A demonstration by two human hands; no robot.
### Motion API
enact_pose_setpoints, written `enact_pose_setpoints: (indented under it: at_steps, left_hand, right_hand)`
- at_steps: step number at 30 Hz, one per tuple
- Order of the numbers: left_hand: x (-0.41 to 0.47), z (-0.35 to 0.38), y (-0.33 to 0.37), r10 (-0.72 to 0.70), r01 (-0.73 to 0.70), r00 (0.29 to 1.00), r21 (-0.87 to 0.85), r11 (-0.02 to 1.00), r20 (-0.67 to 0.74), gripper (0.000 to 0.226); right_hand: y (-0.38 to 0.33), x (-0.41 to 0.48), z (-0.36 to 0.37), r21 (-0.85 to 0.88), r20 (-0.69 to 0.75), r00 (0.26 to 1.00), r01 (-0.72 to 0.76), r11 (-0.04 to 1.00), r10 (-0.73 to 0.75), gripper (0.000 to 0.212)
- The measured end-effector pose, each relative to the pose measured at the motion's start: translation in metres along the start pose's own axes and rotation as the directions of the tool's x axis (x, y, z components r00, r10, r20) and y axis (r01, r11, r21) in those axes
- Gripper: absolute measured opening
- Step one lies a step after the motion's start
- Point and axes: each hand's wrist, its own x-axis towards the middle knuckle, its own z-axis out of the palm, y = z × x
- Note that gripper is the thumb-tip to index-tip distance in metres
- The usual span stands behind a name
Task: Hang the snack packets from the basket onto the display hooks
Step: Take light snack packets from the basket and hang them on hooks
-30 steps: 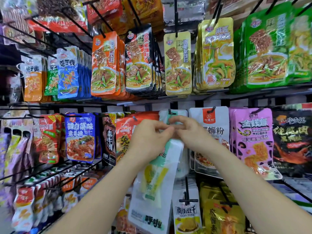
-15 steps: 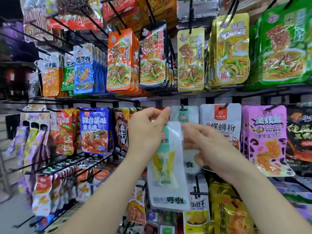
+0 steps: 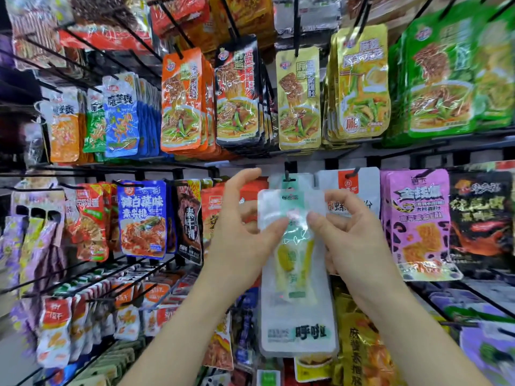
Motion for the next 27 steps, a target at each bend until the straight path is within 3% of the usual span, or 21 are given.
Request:
enact_pose_setpoints:
  at_steps: [4,8,13,22,27]
  left_hand:
    - [0.004,0.003,-0.005,0.029,-0.035,0.996,0.072,0.997,0.079,0.054]
    - [0.019,0.002,-0.007,0.107,-0.103,0.994,0.206,0.973,-0.009,0.054]
    - [0.037,0.003,-0.013,0.158,-0.143,0.987,0.356,0.923,-0.015,0.055]
    - [0.045,0.009,-0.023,0.063,-0.084,0.996,0.474,0.876,0.061,0.057]
    - [0.037,0.008,-0.026,-0.002,-0.040,0.997,0.534,0.844,0.077,0.064]
  right_hand:
    - [0.003,0.012,-0.004,-0.197,0.029,0.976,0.219,0.956,-0.218,0.040]
    - [0.004,0.035,0.002,-0.383,0.098,0.931,0.361,0.850,-0.351,0.038]
    - [0.003,0.052,0.006,-0.522,0.105,0.927,0.360,0.773,-0.360,0.034]
    - [0.010,0.062,-0.002,-0.632,0.122,0.957,0.278,0.723,-0.262,0.036]
    - [0.011,0.065,-0.003,-0.712,0.154,0.957,0.280,0.644,-0.246,0.041]
